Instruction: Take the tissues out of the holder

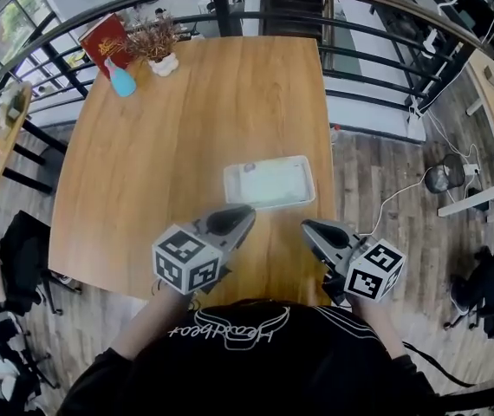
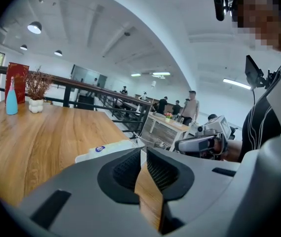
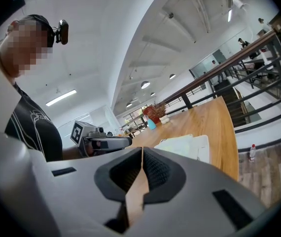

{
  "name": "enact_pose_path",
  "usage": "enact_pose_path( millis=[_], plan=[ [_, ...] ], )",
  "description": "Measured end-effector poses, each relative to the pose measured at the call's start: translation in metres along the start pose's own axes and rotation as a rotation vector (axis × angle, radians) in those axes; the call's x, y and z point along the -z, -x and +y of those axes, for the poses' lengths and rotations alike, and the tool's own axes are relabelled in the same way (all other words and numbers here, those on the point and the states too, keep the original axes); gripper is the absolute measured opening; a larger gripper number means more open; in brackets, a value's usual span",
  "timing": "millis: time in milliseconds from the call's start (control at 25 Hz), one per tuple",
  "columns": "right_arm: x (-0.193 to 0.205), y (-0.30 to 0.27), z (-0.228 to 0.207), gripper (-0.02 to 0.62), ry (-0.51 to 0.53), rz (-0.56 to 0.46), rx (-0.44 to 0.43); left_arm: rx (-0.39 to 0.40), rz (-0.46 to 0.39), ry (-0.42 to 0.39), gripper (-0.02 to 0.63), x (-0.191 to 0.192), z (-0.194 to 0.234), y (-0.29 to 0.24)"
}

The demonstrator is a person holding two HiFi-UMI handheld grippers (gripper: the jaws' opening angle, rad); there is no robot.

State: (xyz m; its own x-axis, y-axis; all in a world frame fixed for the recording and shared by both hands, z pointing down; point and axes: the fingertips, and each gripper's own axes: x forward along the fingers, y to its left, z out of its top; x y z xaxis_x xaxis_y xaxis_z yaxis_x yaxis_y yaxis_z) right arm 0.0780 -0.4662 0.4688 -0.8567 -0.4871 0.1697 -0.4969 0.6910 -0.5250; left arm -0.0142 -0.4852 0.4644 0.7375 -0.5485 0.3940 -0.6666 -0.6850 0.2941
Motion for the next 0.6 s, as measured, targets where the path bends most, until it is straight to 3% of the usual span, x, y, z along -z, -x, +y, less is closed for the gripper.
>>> enact_pose_path(
  millis=[200,600],
  plan=[
    [0.009,-0.002,-0.01,0.02,-0.029,0.014,0.005,-0.002,0.037,-0.029,0.035,0.0,0.022,-0.014],
    [0.017,-0.011,-0.025,0.02,-0.075,0.006,0.009,-0.041,0.146,-0.165,0.259,0.012,0.057,-0.046]
  ],
)
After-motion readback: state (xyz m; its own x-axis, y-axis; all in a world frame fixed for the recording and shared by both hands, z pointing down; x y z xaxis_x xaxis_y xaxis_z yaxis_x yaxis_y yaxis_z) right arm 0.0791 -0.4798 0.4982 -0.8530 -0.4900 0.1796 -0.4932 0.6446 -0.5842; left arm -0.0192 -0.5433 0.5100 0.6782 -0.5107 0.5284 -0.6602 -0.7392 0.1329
